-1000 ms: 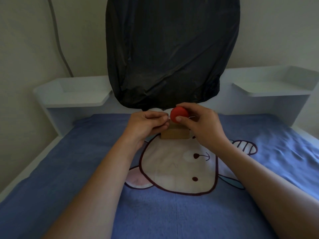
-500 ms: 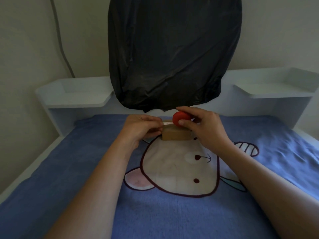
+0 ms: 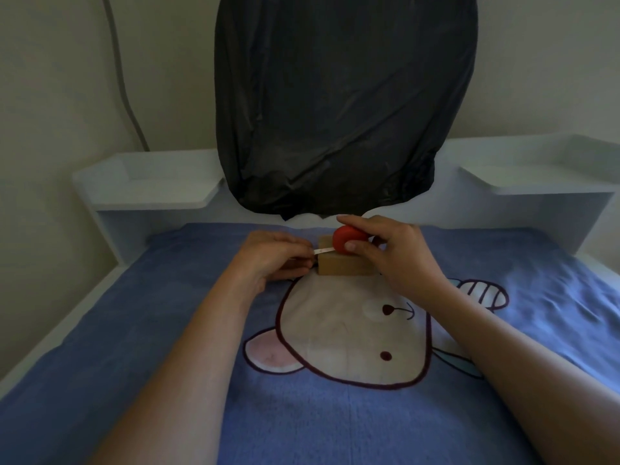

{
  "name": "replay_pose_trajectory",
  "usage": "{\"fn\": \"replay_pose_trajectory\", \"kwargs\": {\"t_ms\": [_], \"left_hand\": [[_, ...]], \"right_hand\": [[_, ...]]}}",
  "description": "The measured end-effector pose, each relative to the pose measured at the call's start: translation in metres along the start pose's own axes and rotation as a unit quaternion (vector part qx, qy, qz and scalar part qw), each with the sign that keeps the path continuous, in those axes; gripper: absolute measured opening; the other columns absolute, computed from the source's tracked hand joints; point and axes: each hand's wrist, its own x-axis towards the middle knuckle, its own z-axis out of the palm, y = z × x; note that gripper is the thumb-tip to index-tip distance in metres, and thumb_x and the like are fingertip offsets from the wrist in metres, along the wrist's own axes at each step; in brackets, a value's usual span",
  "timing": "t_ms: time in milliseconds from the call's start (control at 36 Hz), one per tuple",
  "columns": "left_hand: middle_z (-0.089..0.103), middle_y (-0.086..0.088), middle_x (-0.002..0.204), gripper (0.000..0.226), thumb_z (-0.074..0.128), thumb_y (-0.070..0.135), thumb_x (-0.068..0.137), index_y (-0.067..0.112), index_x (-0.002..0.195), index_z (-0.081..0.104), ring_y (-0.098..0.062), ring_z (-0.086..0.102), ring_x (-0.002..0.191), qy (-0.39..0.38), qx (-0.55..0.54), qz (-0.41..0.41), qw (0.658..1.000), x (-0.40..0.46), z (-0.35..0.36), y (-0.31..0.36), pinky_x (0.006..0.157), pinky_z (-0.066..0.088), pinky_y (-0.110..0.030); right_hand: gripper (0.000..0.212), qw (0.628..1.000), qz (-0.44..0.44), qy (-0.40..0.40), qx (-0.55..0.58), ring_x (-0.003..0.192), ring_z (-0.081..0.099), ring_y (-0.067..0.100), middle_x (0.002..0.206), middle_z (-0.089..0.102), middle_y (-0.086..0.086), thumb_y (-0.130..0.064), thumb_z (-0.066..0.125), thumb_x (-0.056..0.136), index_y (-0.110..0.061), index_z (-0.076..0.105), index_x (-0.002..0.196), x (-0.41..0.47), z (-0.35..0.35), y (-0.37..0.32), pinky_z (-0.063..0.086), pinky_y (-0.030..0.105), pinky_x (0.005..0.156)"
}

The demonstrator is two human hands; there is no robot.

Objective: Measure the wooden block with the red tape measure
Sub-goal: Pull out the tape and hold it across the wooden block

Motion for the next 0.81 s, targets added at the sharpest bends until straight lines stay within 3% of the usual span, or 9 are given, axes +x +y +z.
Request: {"fn": "replay_pose_trajectory", "kwargs": {"t_ms": [83,167,472,694,806], "left_hand": [[0.082,-0.016,0.085,0.011,0.081,-0.001,0.083,0.002,0.094,0.080,-0.023,0.080,0.076,-0.007,-0.005,-0.005,1.000,0.000,-0.001,-0.001,0.059,0.063,-0.027],[0.081,-0.018,0.086,0.012,0.081,-0.002,0.083,0.001,0.095,0.079,-0.024,0.080,0.077,-0.010,-0.003,-0.010,1.000,0.001,-0.002,-0.001,0.060,0.063,-0.028],[0.081,-0.019,0.086,0.011,0.078,-0.001,0.085,0.001,0.096,0.078,-0.027,0.081,0.080,-0.015,0.008,-0.013,1.000,-0.001,-0.001,0.000,0.064,0.065,-0.030],[0.081,-0.021,0.085,0.011,0.079,-0.001,0.085,-0.001,0.095,0.078,-0.028,0.080,0.080,-0.023,0.005,-0.010,1.000,0.002,-0.002,-0.003,0.067,0.065,-0.032],[0.081,-0.020,0.084,0.008,0.078,-0.002,0.085,-0.001,0.094,0.079,-0.028,0.080,0.080,-0.023,0.006,-0.007,1.000,0.001,-0.002,-0.004,0.066,0.065,-0.031]], "right_hand": [[0.045,1.000,0.006,-0.004,0.000,0.109,0.057,0.013,0.123,0.065,-0.005,-0.031,0.064,0.092,-0.039,0.054,0.135,-0.002,-0.002,-0.004,0.046,0.028,0.095],[0.045,1.000,0.013,-0.012,-0.002,0.114,0.057,0.016,0.126,0.064,-0.002,-0.029,0.064,0.093,-0.034,0.055,0.136,-0.003,-0.005,-0.011,0.046,0.034,0.100],[0.049,0.997,0.059,-0.052,0.002,0.130,0.048,0.023,0.140,0.054,0.013,-0.014,0.057,0.097,-0.013,0.044,0.145,0.005,-0.004,-0.022,0.028,0.026,0.110],[0.046,0.999,0.043,-0.020,0.018,0.118,0.057,0.020,0.130,0.062,0.007,-0.020,0.063,0.094,-0.020,0.054,0.139,0.003,-0.001,-0.014,0.038,0.022,0.099],[0.045,1.000,0.007,-0.023,0.012,0.115,0.058,0.018,0.125,0.063,0.000,-0.027,0.065,0.093,-0.032,0.054,0.136,0.005,0.002,-0.004,0.045,0.035,0.101]]}}
